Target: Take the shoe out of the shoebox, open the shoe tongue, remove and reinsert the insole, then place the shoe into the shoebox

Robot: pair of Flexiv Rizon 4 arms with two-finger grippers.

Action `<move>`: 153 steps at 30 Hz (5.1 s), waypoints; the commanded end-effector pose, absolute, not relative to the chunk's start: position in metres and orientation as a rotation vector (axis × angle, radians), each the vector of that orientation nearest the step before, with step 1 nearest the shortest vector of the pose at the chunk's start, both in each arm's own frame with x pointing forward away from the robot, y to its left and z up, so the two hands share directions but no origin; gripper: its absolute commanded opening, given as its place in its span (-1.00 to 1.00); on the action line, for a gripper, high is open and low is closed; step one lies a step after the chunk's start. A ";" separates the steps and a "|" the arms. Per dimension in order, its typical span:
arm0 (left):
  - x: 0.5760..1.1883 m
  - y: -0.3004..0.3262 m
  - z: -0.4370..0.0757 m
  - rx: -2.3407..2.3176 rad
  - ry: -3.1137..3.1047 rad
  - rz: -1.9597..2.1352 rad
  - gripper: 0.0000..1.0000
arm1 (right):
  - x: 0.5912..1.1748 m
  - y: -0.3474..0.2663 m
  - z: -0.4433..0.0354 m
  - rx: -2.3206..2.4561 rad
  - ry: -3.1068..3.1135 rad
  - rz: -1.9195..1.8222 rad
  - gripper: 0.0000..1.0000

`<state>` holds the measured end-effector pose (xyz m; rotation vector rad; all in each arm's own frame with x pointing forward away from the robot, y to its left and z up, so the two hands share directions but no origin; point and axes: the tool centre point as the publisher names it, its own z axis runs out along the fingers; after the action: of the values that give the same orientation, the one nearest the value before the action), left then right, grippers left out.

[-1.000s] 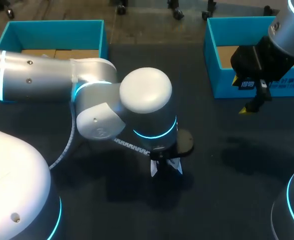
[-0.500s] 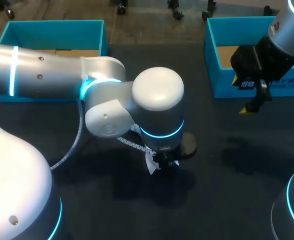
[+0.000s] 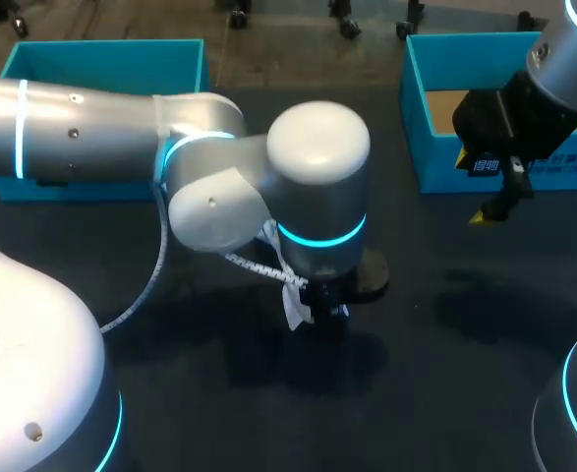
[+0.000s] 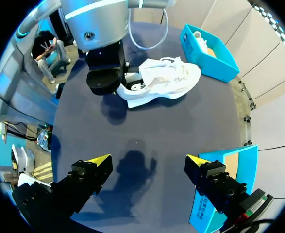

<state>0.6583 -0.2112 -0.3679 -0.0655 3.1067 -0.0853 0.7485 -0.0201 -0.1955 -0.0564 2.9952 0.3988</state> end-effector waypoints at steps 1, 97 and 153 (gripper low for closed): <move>0.663 -0.202 -0.335 -0.033 3.118 -0.099 -1.00 | 0.749 -0.020 -0.196 -0.055 2.996 0.397 1.00; 0.881 0.118 -0.191 0.300 3.284 -0.252 -1.00 | 0.749 -0.020 -0.196 -0.055 2.996 0.397 1.00; 1.076 0.281 -0.209 0.300 3.201 -0.126 -1.00 | 0.749 -0.020 -0.196 -0.055 2.996 0.397 1.00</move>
<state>1.0702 0.2803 -0.2103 0.2910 3.1888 -0.1246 0.7485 -0.0202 -0.1955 -0.0564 2.9952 0.3989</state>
